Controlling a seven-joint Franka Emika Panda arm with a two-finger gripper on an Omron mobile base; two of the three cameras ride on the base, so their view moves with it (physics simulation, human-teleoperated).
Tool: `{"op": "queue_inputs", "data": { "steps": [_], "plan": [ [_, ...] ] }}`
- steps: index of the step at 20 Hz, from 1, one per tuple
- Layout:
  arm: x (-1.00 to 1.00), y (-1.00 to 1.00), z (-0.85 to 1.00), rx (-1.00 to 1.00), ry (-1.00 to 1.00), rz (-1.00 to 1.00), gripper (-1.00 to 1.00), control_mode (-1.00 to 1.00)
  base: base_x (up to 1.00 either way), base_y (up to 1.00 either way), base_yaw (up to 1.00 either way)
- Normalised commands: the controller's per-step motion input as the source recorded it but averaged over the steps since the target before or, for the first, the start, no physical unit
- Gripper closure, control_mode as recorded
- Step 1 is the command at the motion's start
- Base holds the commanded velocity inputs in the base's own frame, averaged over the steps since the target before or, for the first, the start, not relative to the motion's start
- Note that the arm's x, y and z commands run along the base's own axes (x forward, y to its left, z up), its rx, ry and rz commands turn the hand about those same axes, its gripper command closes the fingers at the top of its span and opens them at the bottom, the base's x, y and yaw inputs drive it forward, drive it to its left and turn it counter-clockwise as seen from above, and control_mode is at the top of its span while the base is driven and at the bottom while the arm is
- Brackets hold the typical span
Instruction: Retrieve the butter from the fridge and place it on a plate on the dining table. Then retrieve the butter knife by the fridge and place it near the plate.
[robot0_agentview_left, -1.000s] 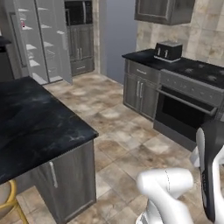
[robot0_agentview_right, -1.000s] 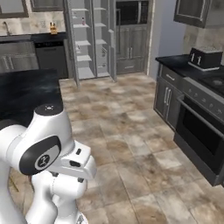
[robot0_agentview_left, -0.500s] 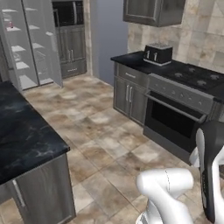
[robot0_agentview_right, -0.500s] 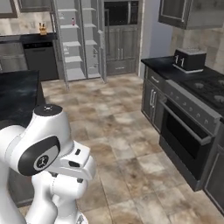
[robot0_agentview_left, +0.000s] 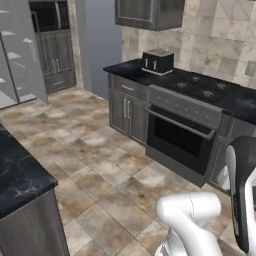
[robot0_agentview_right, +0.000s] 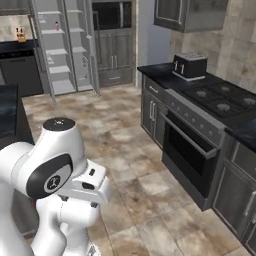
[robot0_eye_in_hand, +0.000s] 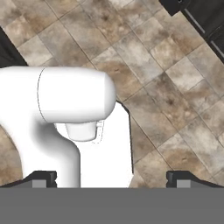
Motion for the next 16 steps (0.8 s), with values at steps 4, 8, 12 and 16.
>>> {"op": "queue_inputs", "data": {
  "steps": [4,8,12,16],
  "plan": [
    [0.00,0.00,0.00,0.00,0.00,0.00,-1.00,1.00,0.23,0.09,-0.15],
    [0.00,0.00,0.00,0.00,0.00,0.00,-1.00,1.00,0.34,0.06,-0.01],
    [0.00,0.00,0.00,0.00,0.00,0.00,-1.00,1.00,0.46,-0.04,0.04],
    [0.00,0.00,0.00,0.00,0.00,0.00,-1.00,1.00,0.44,-0.46,0.19]
  ]
}}
